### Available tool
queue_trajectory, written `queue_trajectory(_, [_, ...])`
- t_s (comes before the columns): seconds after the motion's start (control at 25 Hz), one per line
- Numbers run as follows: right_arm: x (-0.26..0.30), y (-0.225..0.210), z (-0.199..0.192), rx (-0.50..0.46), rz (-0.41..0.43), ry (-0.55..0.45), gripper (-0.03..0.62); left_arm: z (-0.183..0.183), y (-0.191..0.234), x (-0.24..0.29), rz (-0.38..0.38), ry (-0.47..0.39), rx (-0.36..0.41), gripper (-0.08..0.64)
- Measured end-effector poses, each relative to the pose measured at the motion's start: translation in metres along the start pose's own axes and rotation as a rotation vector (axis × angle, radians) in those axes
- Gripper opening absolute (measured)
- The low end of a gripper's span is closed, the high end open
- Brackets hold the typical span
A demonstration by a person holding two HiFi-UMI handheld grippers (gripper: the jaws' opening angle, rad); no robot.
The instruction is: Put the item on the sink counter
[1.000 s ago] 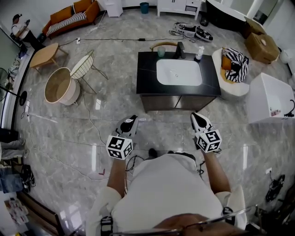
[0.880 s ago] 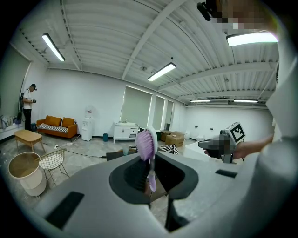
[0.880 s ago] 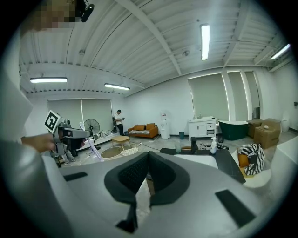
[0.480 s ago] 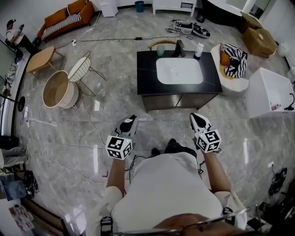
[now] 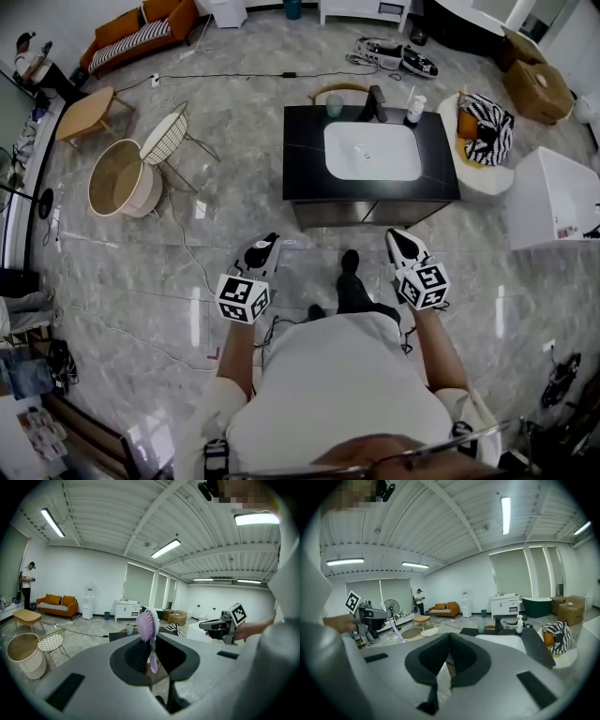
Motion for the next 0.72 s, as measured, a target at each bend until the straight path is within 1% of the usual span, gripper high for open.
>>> queue_trajectory(0.36, [0.045, -0.072, 0.018, 0.011, 0.040, 0.021, 0.005, 0.018, 0.002, 0.073, 0.023, 0.020, -0.005, 0.034])
queue_trajectory(0.72, [0.096, -0.145, 0.048, 0.000, 0.106, 0.072, 0.005, 0.044, 0.008, 0.144, 0.082, 0.031, -0.036, 0.034])
Point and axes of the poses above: the fingertips, and each gripper's own axes: x forward along the fingers, y to its left, z out of its top, the point moved 3 cm from there along -x, backward along the fingers, and after that the axes turned 13 degrees about z, right-handed, at the moved point
